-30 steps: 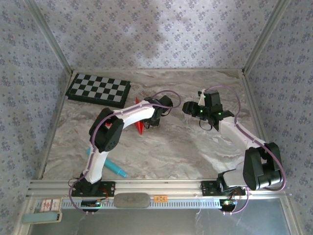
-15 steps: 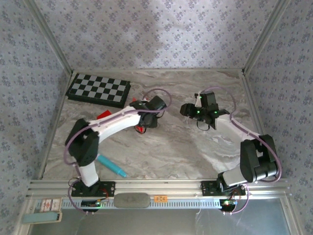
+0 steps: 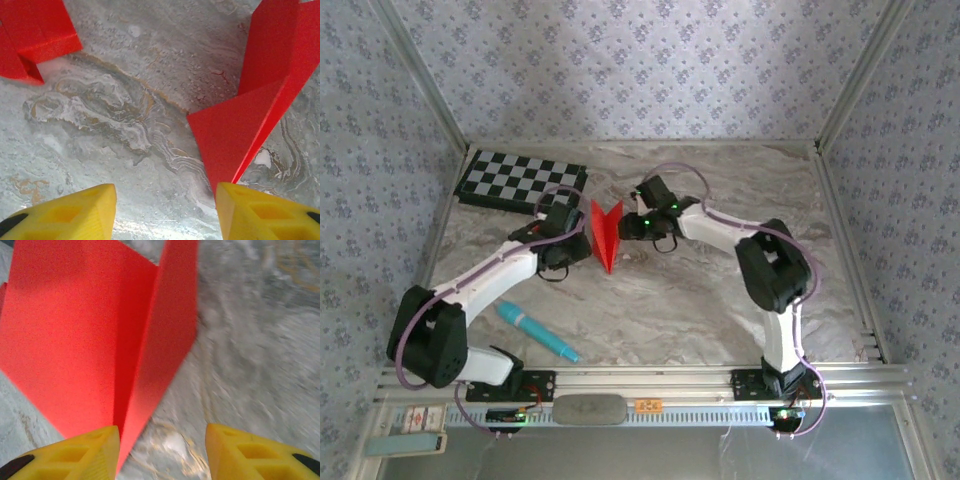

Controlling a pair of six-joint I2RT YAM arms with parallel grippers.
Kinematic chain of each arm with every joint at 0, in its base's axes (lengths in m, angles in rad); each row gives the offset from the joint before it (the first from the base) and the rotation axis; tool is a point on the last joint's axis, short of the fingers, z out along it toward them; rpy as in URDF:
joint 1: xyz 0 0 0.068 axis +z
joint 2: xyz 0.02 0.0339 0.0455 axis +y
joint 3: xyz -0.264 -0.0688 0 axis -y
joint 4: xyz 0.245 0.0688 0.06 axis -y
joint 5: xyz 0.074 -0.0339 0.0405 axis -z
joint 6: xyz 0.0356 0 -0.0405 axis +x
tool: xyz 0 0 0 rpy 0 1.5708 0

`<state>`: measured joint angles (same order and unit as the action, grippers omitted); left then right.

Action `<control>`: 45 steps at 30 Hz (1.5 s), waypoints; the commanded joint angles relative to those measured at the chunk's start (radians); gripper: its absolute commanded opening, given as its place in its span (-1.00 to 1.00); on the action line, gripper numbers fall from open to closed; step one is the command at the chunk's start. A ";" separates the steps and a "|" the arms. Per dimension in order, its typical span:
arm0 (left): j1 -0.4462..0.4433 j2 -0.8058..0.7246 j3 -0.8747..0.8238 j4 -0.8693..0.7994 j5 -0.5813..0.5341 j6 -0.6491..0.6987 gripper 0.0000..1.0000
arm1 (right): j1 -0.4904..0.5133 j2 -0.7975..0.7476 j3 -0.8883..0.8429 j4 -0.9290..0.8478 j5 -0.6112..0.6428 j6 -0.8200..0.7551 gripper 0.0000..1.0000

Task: Fold a paper plane with a square sheet of paper (pick it up from the middle)
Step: Turn over the paper at the center of the table.

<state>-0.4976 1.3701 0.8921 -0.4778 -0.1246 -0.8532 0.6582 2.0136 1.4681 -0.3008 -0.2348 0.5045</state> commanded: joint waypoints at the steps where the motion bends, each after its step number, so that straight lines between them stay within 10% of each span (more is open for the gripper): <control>1: 0.031 -0.053 -0.039 0.106 0.078 -0.028 0.12 | 0.021 0.105 0.127 -0.109 0.041 0.026 -0.06; 17: 0.077 -0.064 -0.074 0.124 0.140 -0.019 0.20 | 0.014 0.234 0.286 -0.191 0.023 0.048 -0.52; 45: 0.075 0.128 -0.064 0.300 0.361 -0.037 0.12 | -0.124 -0.033 -0.217 0.207 -0.198 0.184 -0.88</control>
<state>-0.4206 1.4807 0.8192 -0.2165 0.1947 -0.8848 0.5407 2.0193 1.2823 -0.1230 -0.4183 0.6716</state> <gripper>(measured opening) 0.566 0.061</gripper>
